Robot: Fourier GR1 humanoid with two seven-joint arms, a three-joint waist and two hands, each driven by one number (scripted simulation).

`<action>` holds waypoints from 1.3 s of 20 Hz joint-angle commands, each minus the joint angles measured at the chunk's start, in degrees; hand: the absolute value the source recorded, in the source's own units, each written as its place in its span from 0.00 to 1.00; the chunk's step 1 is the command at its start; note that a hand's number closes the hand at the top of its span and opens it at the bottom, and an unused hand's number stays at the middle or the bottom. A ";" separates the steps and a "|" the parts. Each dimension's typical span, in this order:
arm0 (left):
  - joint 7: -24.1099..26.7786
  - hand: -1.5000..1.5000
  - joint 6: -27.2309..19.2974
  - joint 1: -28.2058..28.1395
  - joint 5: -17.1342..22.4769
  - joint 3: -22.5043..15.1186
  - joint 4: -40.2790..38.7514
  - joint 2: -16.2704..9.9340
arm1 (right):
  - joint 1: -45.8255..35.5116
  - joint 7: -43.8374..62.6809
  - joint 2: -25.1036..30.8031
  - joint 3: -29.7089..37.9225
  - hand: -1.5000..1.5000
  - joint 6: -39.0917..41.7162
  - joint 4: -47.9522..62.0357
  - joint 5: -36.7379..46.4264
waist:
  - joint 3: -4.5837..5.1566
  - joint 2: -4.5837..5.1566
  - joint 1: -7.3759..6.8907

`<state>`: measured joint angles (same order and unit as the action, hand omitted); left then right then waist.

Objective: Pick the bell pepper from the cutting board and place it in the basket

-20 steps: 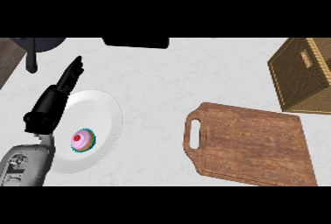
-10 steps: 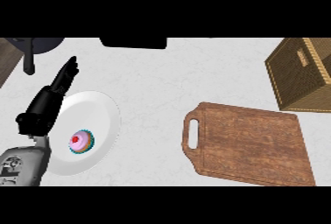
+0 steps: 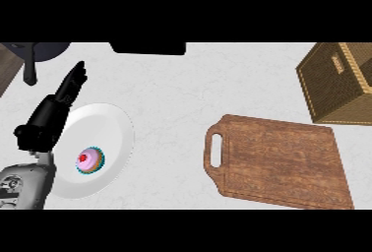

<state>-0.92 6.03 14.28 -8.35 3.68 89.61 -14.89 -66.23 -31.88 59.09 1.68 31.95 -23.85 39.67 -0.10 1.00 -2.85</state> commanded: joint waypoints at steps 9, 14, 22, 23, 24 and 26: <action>0.31 0.50 -0.62 0.74 -0.92 0.26 -0.51 0.29 | -0.79 -13.46 -0.74 -5.47 0.00 3.80 6.38 4.73 | 0.00 -0.17 0.51; 1.40 0.50 0.66 -1.28 -0.05 1.13 -0.54 -0.64 | -5.26 -8.65 -3.17 -0.56 0.00 5.02 9.86 -0.71 | 0.04 -0.32 0.09; 0.01 0.50 -0.27 0.81 -1.02 -0.65 0.13 1.08 | -11.27 8.04 0.06 14.80 0.00 4.08 21.53 -15.34 | -0.08 0.44 -0.51; 1.43 0.50 0.83 -1.06 0.22 0.38 -0.29 0.39 | -9.53 7.26 1.81 16.11 0.00 2.56 22.13 -16.55 | -0.12 0.54 -0.59; 0.37 0.50 1.13 0.14 0.46 0.98 1.18 -0.62 | -10.28 9.76 2.91 17.27 0.00 3.01 23.26 -17.68 | -0.15 0.56 -1.04; 0.11 0.50 1.46 2.00 0.94 1.52 -0.47 -0.85 | -9.66 11.33 5.46 19.11 0.00 2.48 23.66 -19.51 | -0.22 1.01 -0.59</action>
<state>-0.14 6.74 14.47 -8.20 4.32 89.46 -14.87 -75.74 -23.98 61.23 16.33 34.31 -2.88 24.39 -0.21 1.58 -3.43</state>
